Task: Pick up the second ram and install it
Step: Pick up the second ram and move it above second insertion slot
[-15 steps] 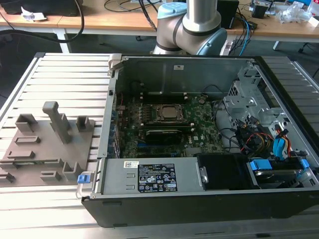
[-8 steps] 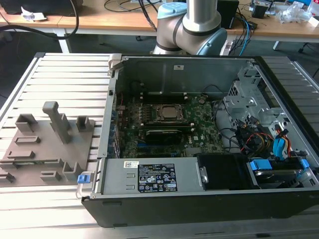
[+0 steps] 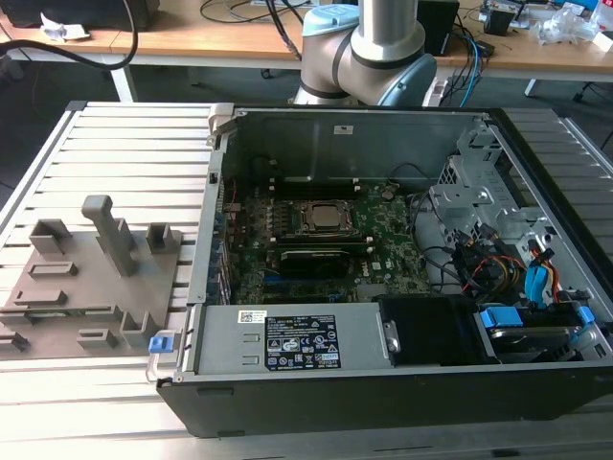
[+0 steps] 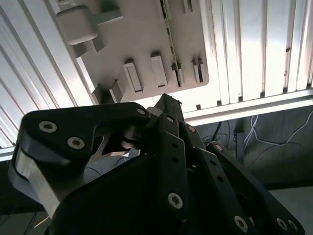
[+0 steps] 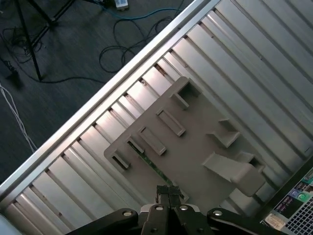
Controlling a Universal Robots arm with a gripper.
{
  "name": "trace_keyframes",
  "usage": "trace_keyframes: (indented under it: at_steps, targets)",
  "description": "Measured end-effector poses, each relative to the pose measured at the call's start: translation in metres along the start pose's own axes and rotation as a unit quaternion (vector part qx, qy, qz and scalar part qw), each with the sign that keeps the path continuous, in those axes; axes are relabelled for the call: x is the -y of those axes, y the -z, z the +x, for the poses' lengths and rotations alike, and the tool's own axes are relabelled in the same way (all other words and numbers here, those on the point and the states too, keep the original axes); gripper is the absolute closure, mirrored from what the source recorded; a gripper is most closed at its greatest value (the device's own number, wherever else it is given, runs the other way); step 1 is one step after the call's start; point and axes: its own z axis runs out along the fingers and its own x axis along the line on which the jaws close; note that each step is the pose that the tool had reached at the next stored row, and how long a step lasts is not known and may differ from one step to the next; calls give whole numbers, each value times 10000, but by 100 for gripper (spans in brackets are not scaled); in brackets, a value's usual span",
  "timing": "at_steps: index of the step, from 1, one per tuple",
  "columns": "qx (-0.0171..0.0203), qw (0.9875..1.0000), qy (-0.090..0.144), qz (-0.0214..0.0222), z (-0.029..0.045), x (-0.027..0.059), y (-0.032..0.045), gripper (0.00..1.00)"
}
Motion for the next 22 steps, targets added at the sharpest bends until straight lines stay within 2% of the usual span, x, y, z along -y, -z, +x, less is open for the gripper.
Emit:
trace_keyframes:
  at_steps: [2,8,11,14,18,22]
  targets:
    - [-6,9999,147,-3,0,0,0,89]
    - [-17,9992,389,-9,0,0,0,89]
    - [-26,9983,580,-13,0,0,0,89]
    - [-34,9971,759,-18,0,0,0,89]
    - [-49,9942,1072,-25,0,0,0,89]
    - [-56,9921,1252,-29,0,0,0,89]
